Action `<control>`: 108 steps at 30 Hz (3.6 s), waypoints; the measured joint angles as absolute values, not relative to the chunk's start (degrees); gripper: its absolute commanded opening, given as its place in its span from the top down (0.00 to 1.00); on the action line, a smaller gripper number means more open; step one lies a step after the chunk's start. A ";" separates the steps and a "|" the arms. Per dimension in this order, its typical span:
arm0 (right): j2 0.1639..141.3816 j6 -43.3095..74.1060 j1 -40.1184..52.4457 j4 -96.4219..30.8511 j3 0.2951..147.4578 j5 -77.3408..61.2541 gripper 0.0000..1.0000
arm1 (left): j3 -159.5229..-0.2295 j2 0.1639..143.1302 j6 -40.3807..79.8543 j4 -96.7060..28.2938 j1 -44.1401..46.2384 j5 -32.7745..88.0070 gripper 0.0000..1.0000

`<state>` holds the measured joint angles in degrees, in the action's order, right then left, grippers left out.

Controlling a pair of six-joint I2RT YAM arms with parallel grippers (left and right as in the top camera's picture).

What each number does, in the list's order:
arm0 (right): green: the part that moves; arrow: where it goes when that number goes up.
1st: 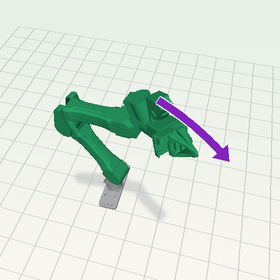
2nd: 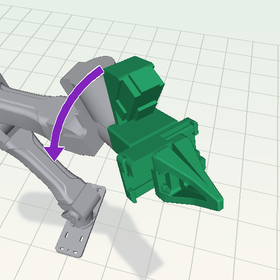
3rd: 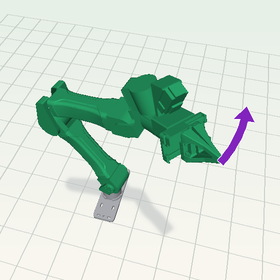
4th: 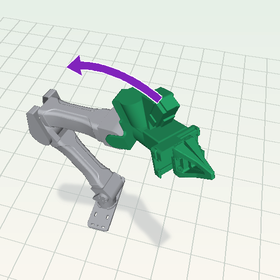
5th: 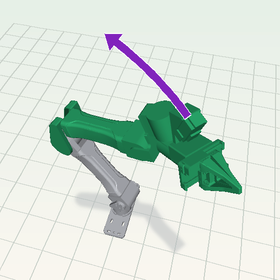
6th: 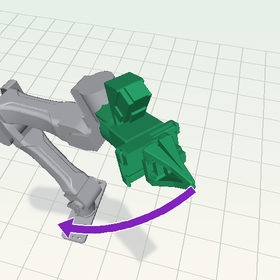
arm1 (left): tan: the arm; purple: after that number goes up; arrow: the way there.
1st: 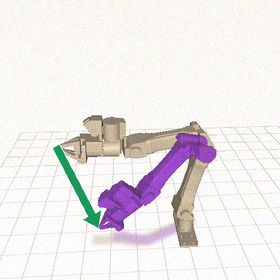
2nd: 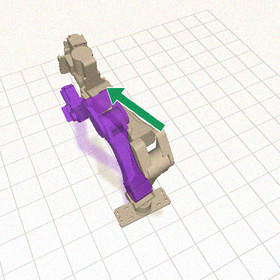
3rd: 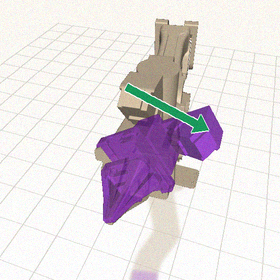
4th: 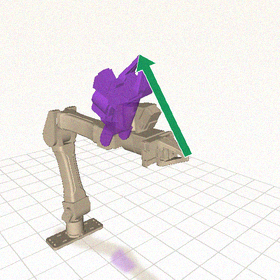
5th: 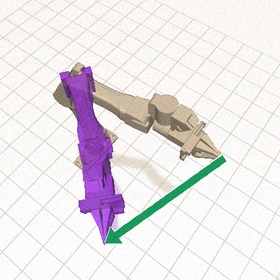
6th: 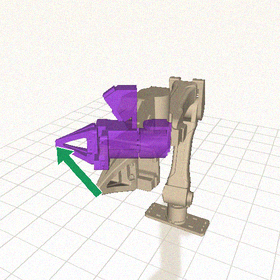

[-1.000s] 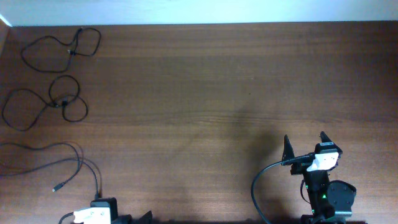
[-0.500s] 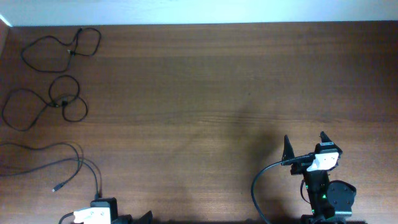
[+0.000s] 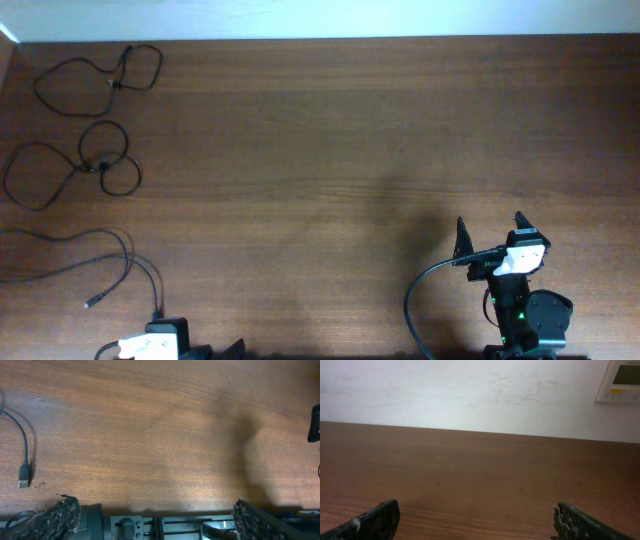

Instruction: Untangle cables

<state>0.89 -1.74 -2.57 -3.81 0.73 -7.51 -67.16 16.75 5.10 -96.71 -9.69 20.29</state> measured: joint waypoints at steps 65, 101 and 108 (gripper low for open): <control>0.69 -1.74 -2.57 -3.84 0.73 -7.31 0.02 | -0.95 0.89 4.49 6.20 -4.54 2.68 0.01; 0.69 -1.74 -2.57 -3.84 0.73 -7.31 0.02 | -0.64 0.69 0.01 -4.01 1.50 -7.14 0.01; 0.69 -1.72 -2.57 -3.84 0.73 -7.31 0.02 | -0.64 0.69 0.01 -4.01 1.50 -7.07 0.01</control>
